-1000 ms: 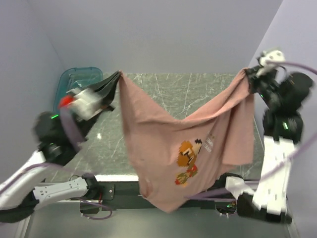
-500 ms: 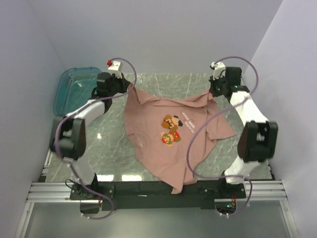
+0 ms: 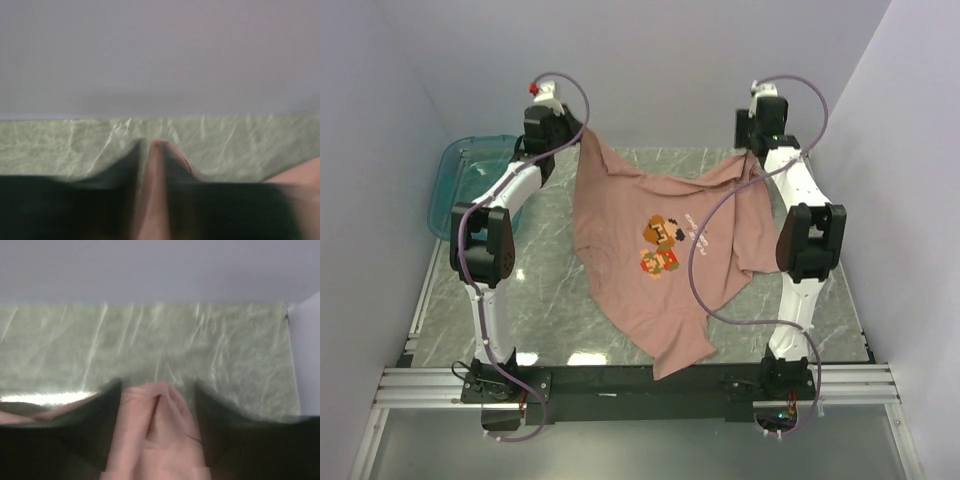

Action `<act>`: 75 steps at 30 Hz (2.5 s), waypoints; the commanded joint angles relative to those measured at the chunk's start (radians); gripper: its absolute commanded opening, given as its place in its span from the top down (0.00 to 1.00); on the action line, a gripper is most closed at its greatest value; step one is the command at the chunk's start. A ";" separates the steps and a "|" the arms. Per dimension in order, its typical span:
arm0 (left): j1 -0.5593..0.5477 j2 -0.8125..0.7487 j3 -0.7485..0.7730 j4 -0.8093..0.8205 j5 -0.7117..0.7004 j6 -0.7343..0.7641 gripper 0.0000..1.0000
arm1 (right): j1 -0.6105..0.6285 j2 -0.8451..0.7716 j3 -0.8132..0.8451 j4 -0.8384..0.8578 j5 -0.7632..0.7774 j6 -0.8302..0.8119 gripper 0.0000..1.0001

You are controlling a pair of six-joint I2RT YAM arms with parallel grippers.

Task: Fold and stack the t-shirts

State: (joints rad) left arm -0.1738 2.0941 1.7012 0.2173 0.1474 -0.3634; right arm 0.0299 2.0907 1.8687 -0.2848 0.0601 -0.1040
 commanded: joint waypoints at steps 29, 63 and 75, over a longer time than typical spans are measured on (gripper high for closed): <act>0.001 -0.928 -0.859 -0.421 0.601 -0.178 0.06 | -0.048 -0.672 -0.716 -0.484 -0.813 -0.533 0.16; -0.543 -1.057 -1.284 -0.421 -0.016 -0.798 0.18 | -0.053 -0.646 -0.773 -0.445 -0.763 -0.540 0.16; -0.559 -0.912 -1.243 -0.409 -0.023 -0.809 0.15 | -0.056 -0.638 -0.772 -0.458 -0.770 -0.553 0.16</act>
State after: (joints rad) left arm -0.7231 1.1446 0.4259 -0.1776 0.1589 -1.1683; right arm -0.0204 1.4506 1.1030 -0.7525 -0.6998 -0.6411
